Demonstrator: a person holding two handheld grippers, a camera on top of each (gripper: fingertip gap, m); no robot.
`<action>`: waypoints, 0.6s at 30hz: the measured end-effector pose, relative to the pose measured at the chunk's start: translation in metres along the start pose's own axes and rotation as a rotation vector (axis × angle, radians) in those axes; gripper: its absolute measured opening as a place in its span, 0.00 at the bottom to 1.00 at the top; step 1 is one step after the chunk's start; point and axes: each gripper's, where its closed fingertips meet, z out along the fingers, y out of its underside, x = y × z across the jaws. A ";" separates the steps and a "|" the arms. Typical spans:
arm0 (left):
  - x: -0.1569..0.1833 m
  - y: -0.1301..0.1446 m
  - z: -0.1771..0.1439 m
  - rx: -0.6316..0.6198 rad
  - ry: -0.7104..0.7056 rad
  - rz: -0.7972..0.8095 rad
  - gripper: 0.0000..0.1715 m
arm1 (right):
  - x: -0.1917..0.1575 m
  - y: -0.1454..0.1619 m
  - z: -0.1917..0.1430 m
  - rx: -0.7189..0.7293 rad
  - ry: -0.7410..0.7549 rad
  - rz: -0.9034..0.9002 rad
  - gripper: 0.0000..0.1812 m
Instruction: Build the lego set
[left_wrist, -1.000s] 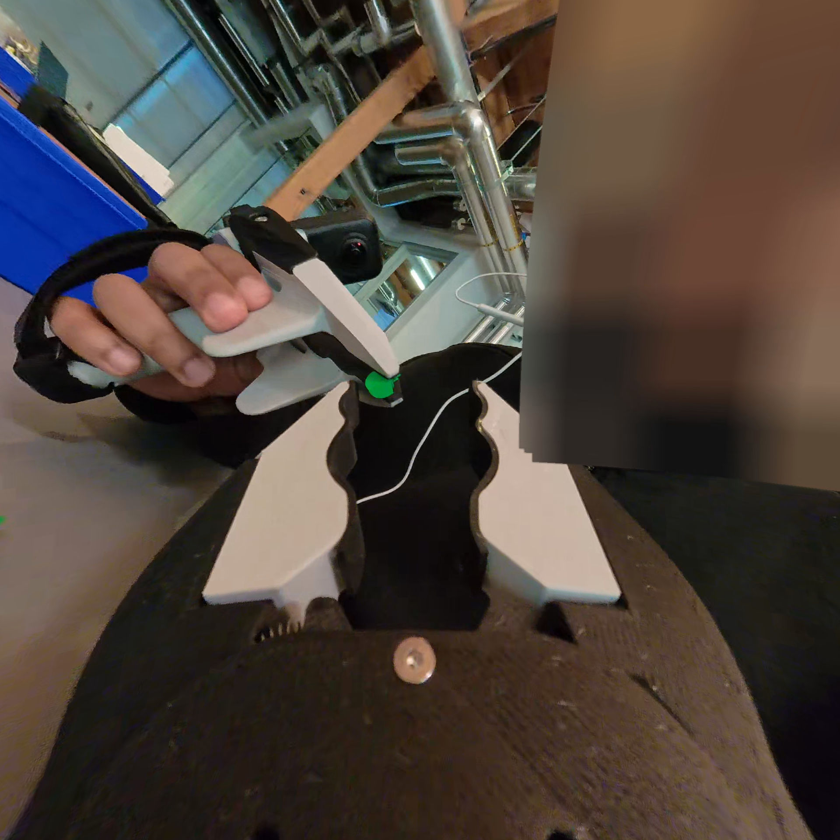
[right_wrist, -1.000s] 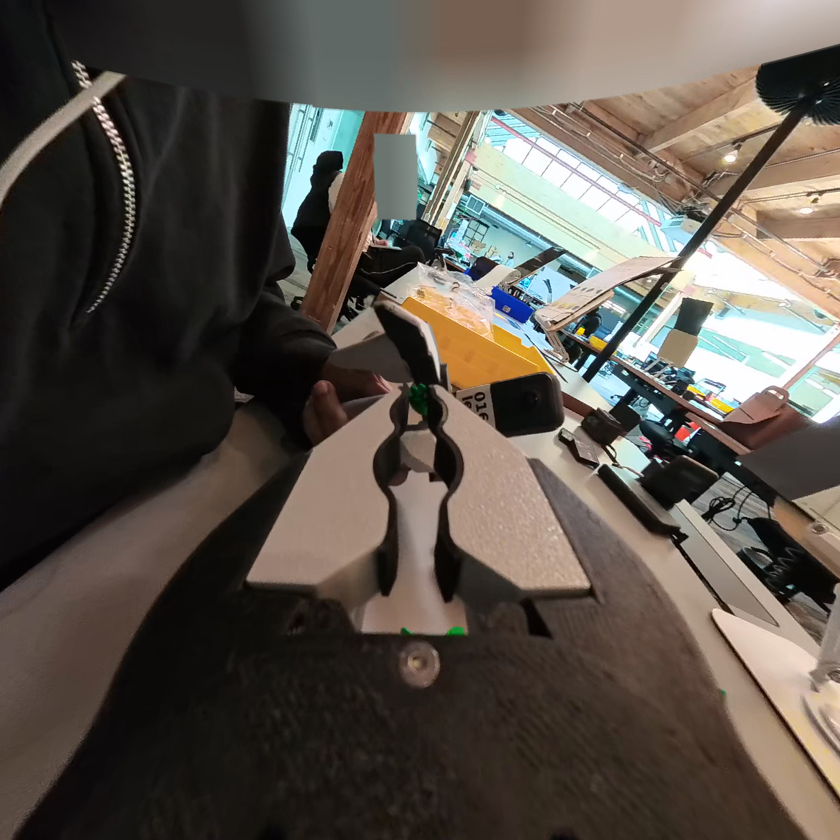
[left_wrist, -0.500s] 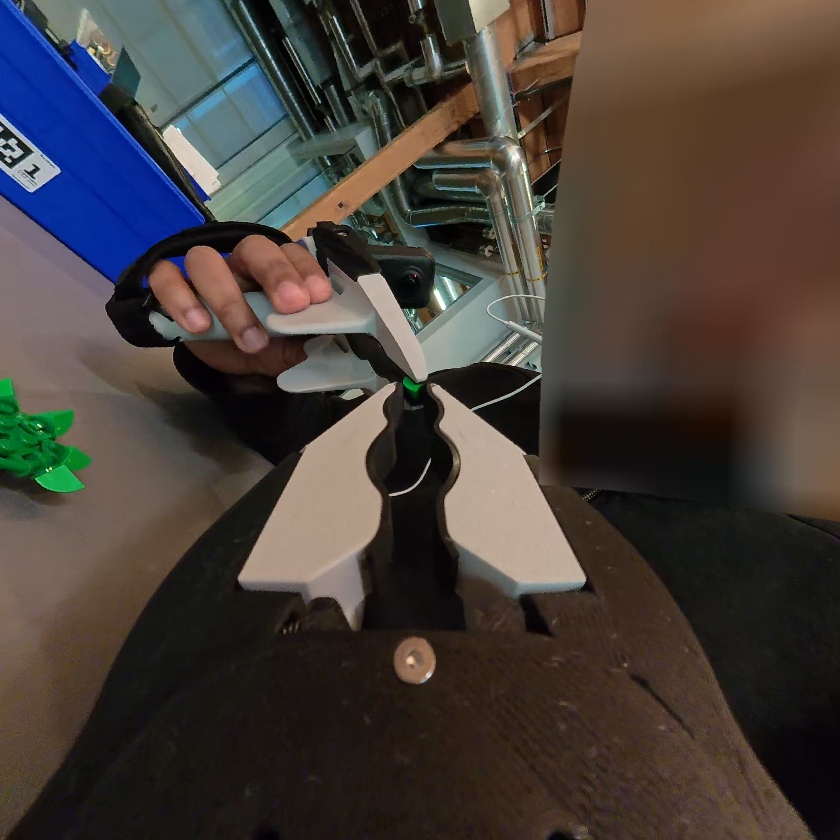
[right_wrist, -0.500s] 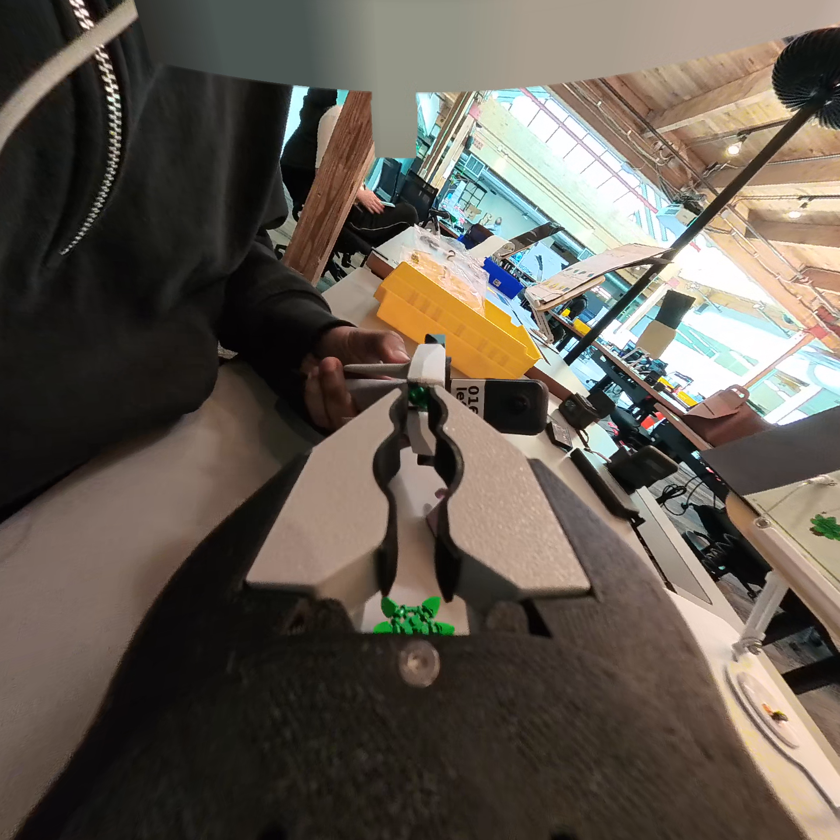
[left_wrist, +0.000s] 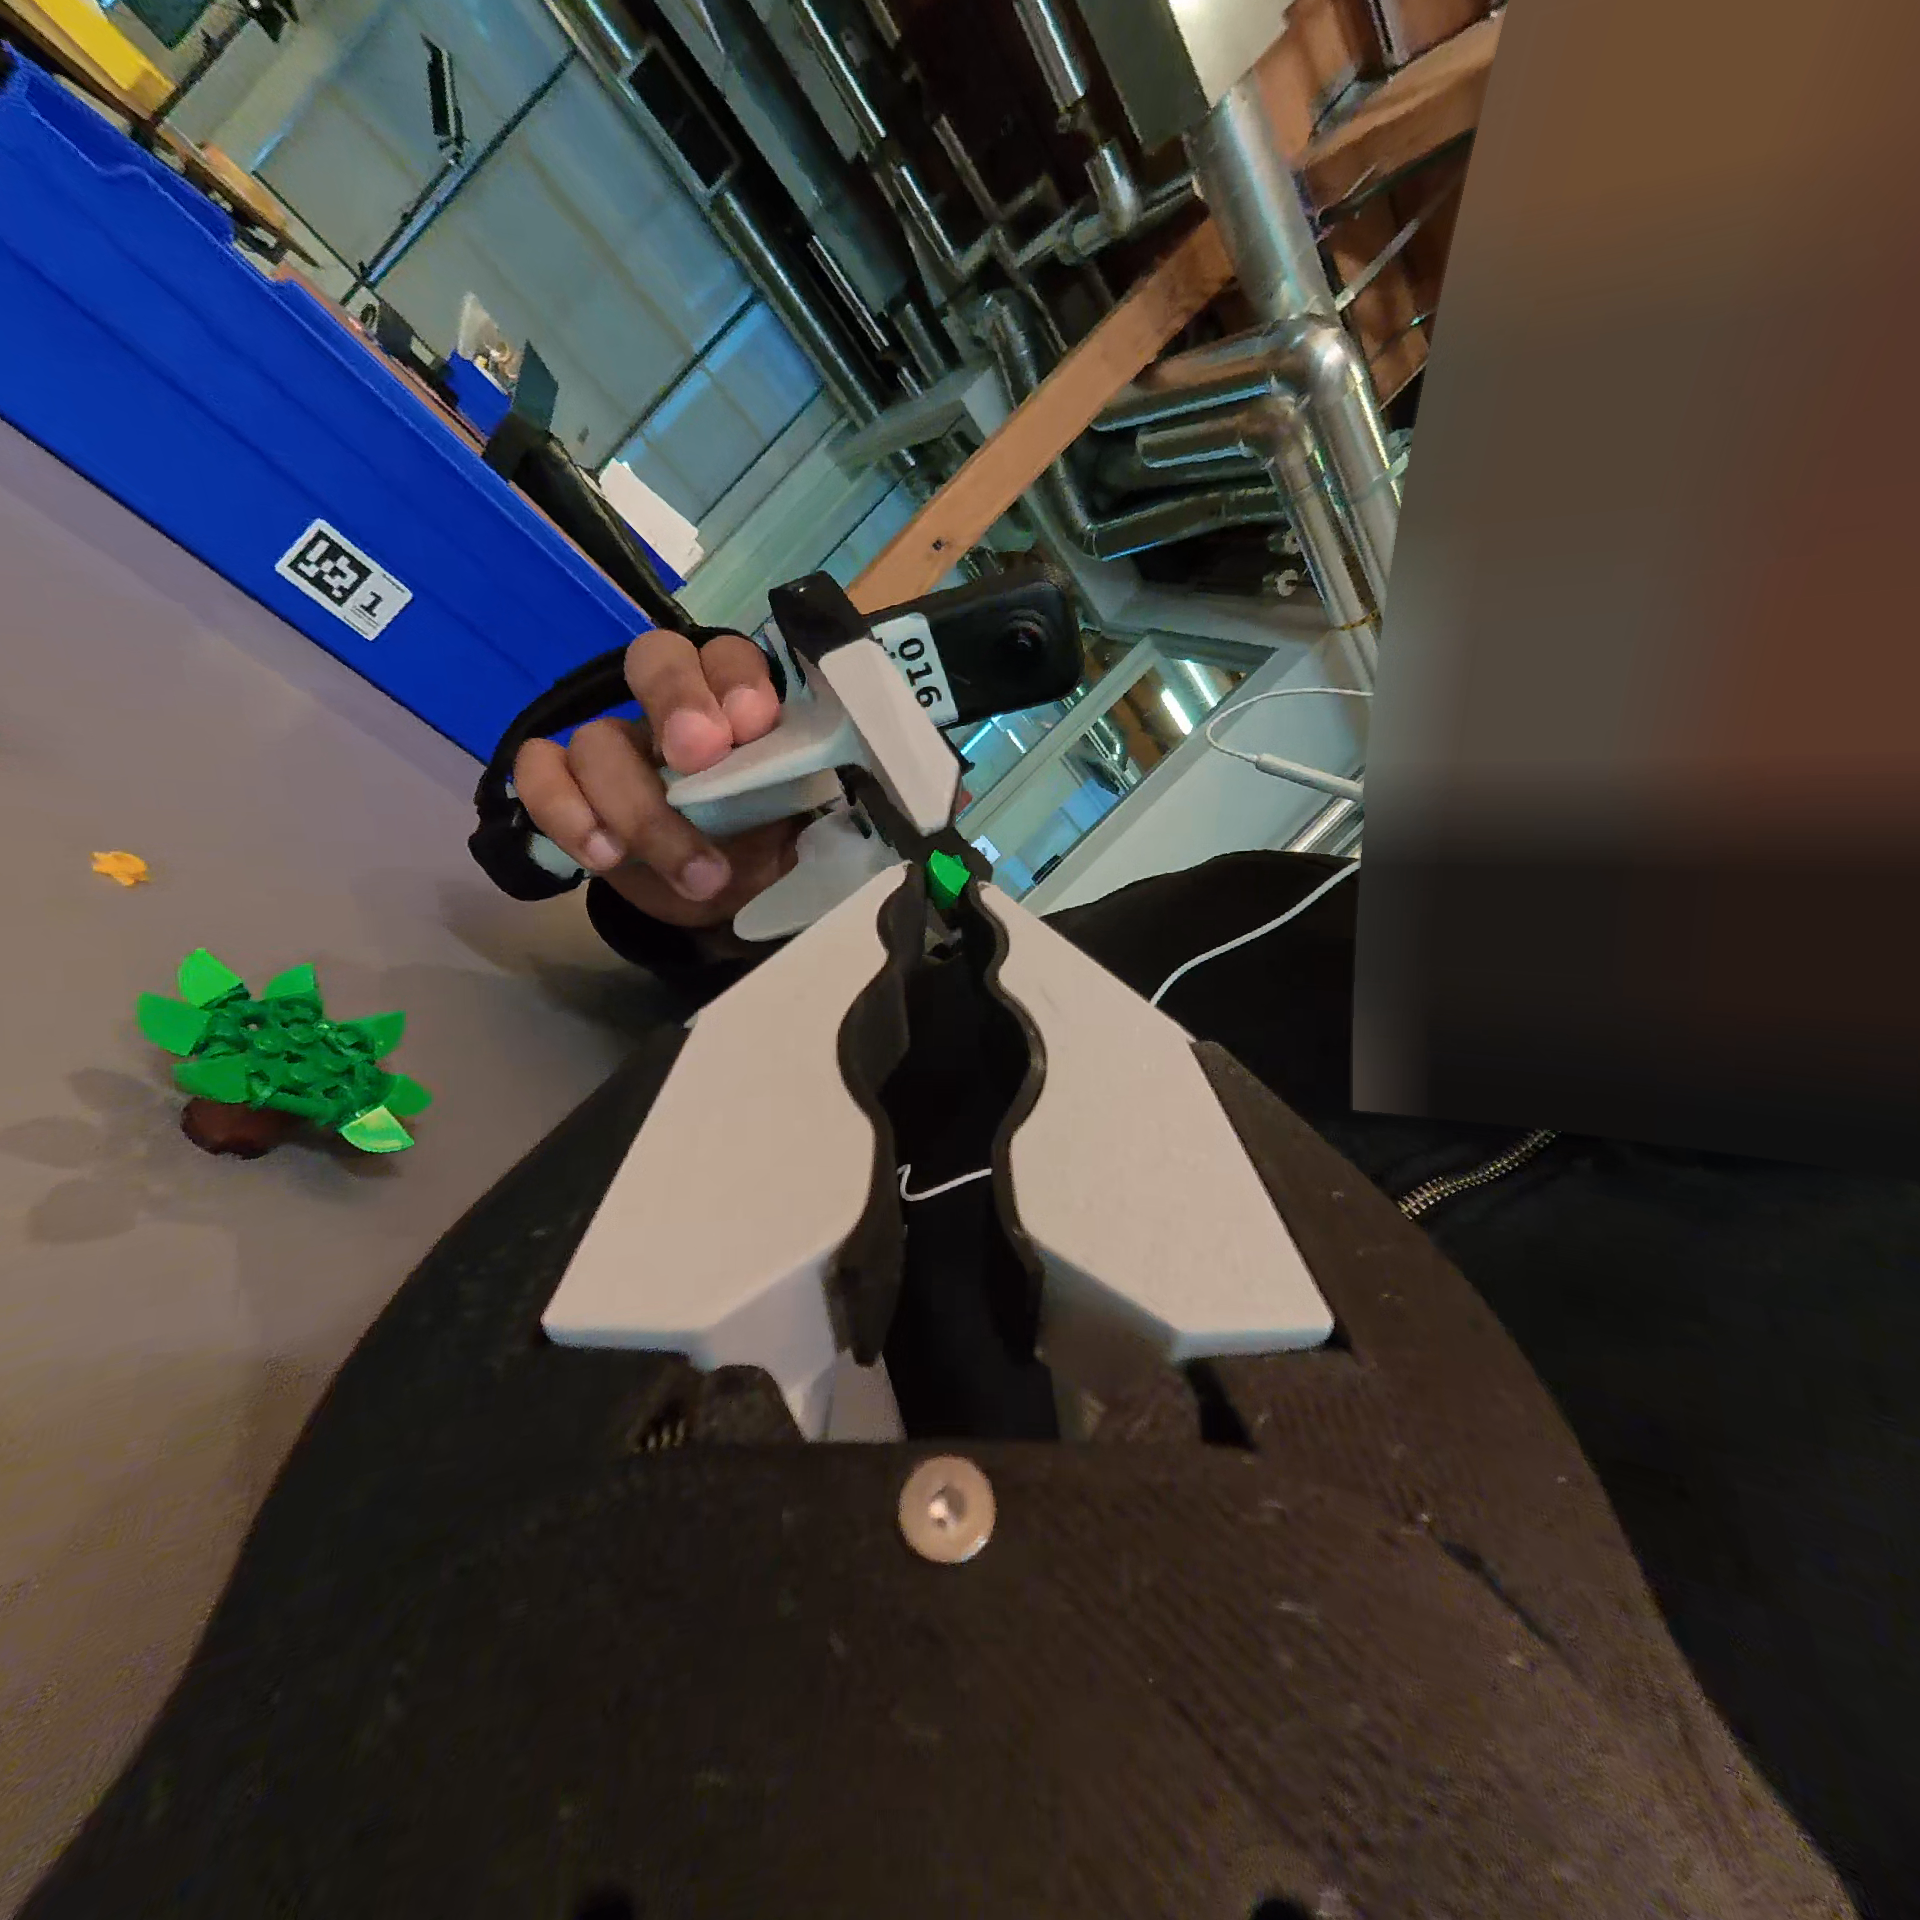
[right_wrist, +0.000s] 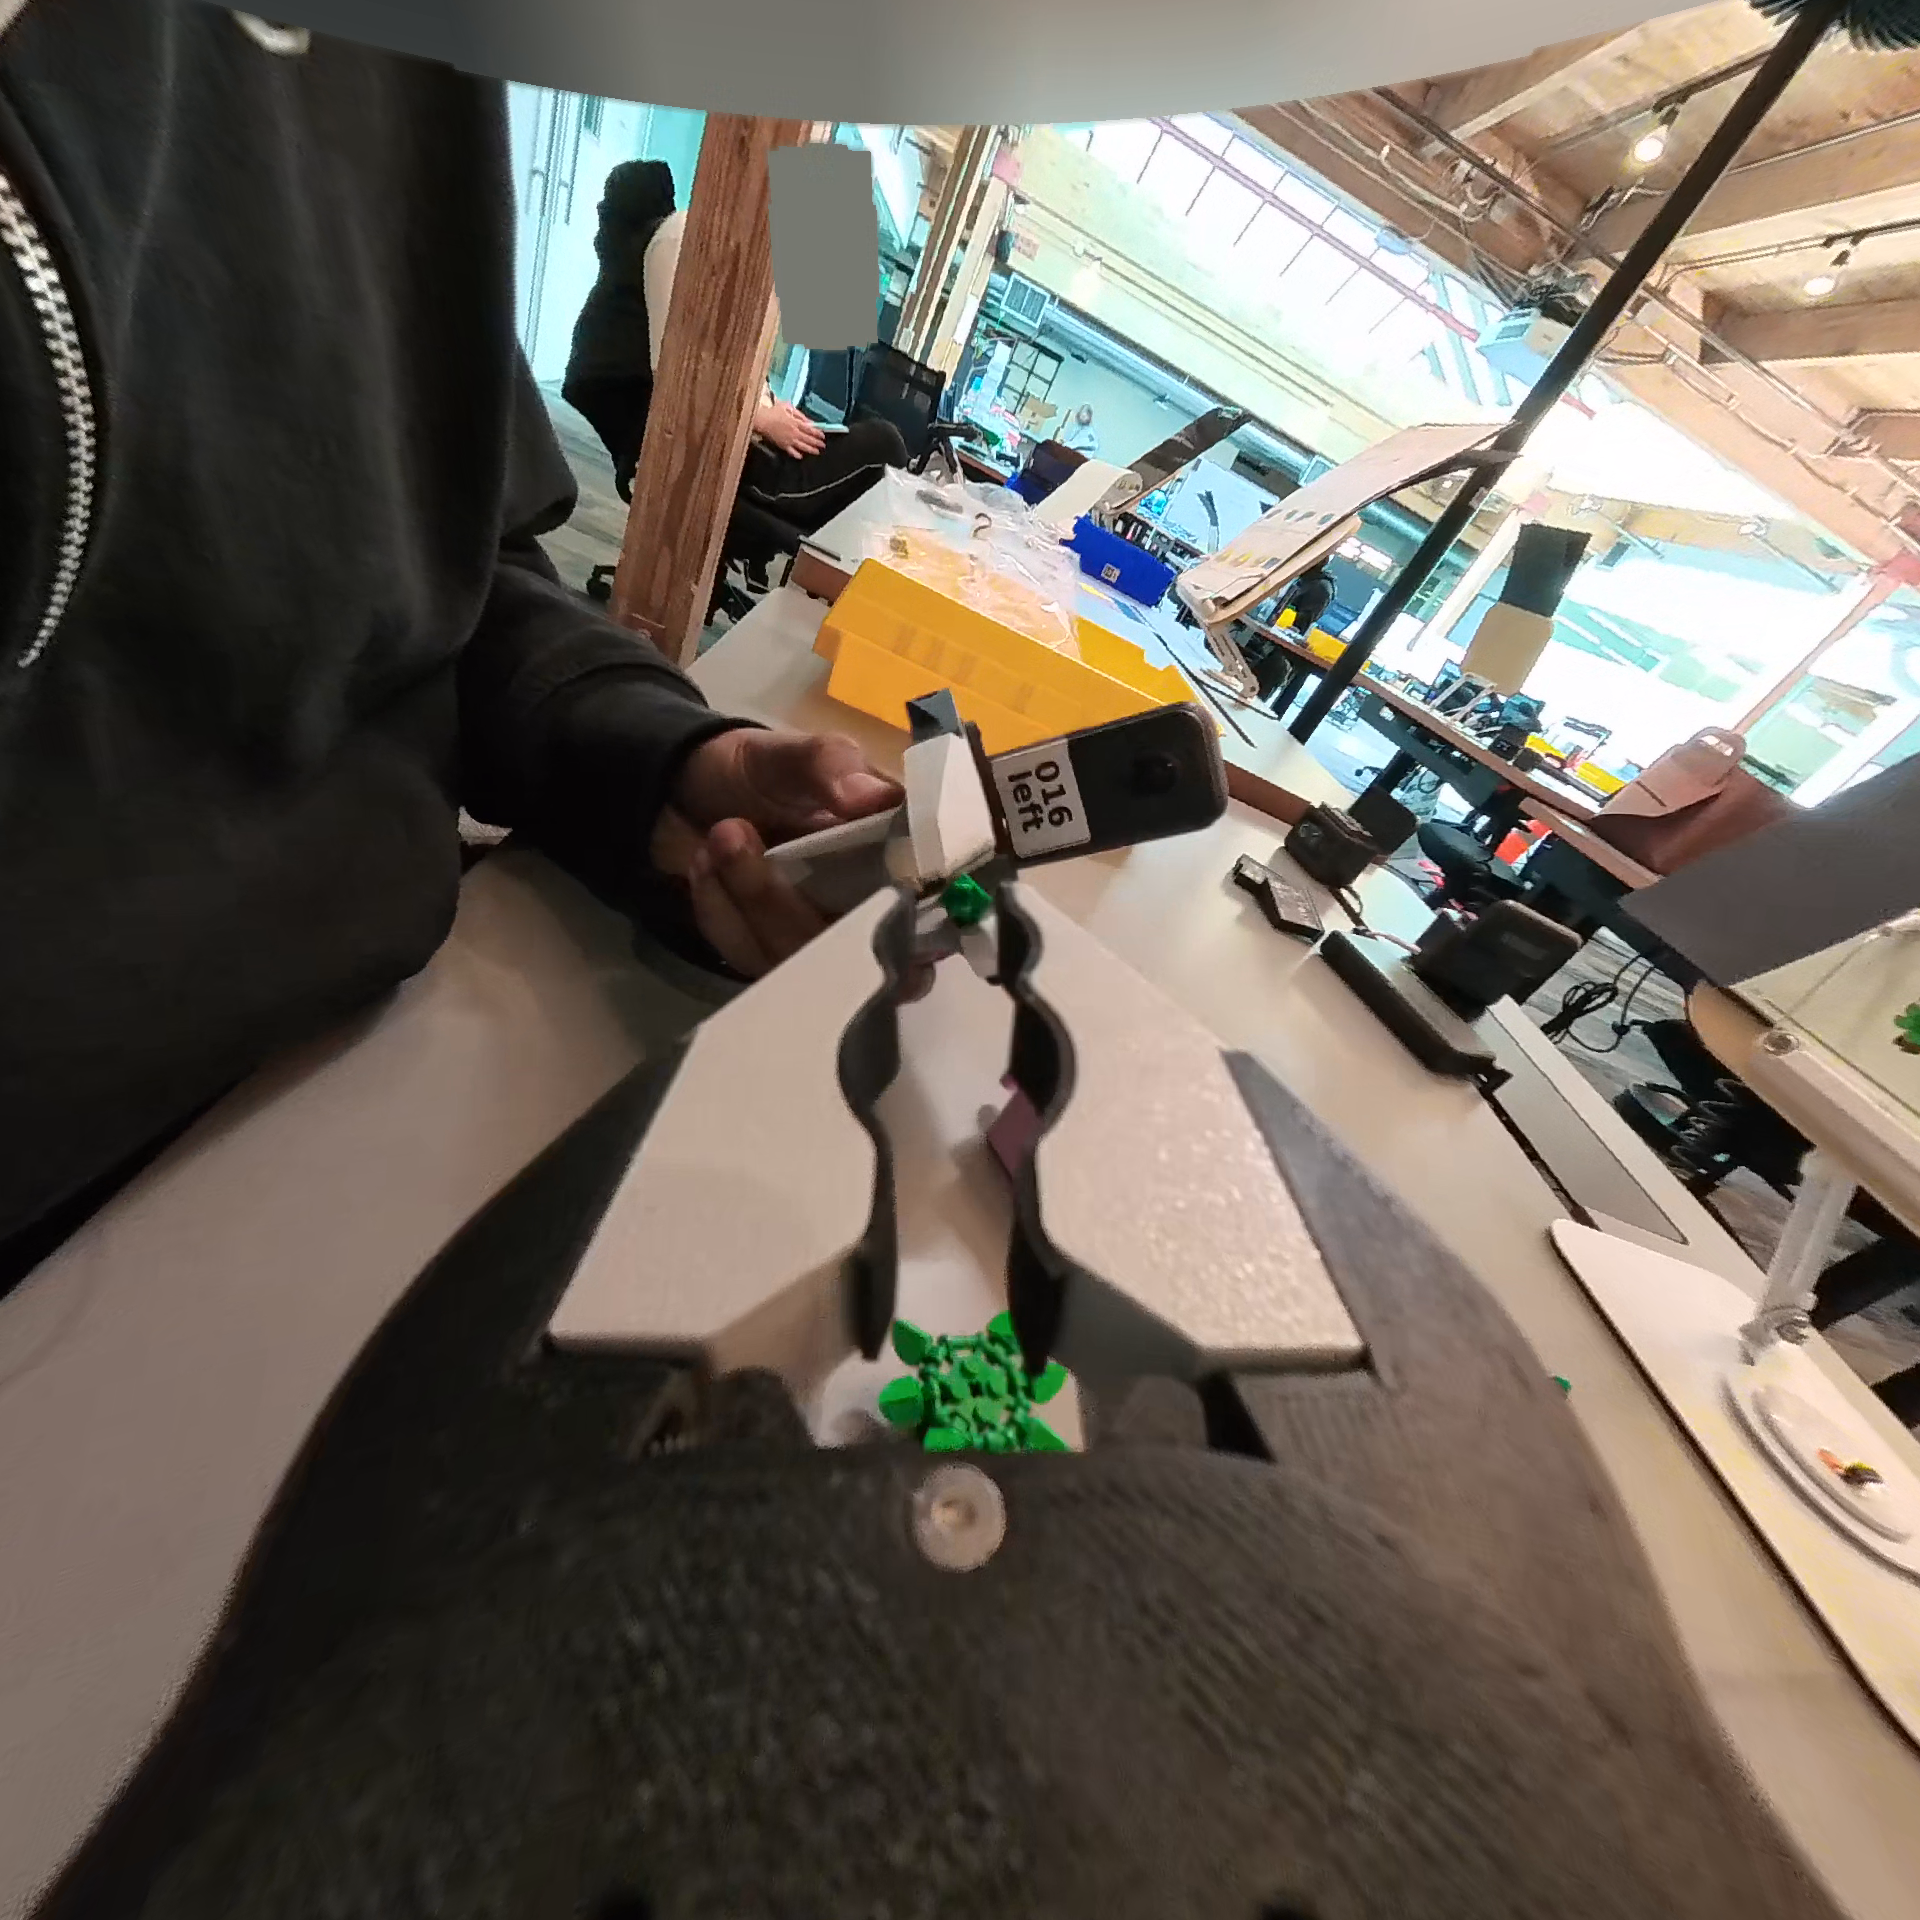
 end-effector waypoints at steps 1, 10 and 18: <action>0.000 0.000 0.000 -0.002 0.001 -0.002 0.01 | 0.000 0.000 0.000 -0.005 0.003 -0.012 0.05; 0.000 0.002 0.000 -0.016 0.000 0.001 0.00 | 0.003 0.000 -0.003 -0.020 0.018 -0.043 0.00; 0.002 -0.002 -0.003 0.012 0.032 -0.025 0.08 | 0.002 0.001 -0.003 -0.028 0.014 -0.058 0.00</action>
